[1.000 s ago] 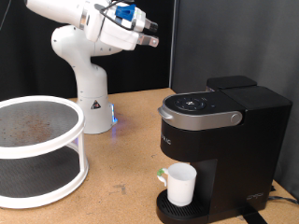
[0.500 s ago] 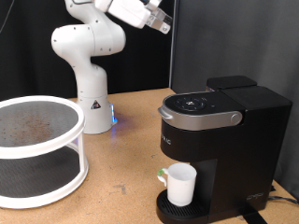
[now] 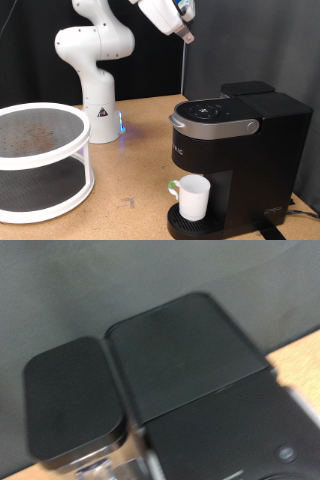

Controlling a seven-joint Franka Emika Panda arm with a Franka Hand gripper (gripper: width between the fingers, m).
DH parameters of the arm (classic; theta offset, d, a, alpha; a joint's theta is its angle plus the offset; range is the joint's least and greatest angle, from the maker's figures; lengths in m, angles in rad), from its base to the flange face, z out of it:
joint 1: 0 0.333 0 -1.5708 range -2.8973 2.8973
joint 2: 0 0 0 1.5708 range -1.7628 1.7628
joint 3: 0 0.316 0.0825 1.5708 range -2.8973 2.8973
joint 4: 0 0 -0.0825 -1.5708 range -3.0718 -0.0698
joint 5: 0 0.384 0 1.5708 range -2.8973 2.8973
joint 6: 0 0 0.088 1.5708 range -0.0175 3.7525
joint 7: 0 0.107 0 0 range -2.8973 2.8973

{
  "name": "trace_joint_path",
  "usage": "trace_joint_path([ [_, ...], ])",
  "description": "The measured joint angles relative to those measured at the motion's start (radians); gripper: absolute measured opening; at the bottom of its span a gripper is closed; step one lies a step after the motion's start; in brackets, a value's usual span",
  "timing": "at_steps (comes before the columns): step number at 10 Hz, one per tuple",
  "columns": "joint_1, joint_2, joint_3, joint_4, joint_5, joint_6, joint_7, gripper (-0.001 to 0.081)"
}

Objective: Make a cup of coffee with the keurig machine

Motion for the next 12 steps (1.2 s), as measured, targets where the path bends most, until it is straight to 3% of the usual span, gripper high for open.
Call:
trace_joint_path([
  [3, 0.017, -0.016, 0.022, -0.03, 0.034, 0.176, -0.182, 0.0807],
  [5, 0.014, 0.015, 0.07, 0.026, -0.095, 0.215, -0.159, 0.0807],
  [7, 0.011, 0.078, 0.088, 0.132, -0.206, 0.111, -0.082, 0.0807],
  [9, 0.011, 0.151, 0.09, 0.243, -0.246, 0.009, -0.022, 0.0807],
  [11, 0.011, 0.226, 0.09, 0.337, -0.304, -0.048, -0.006, 0.0807],
  [12, 0.011, 0.271, 0.089, 0.393, -0.35, -0.117, -0.008, 0.0807],
])
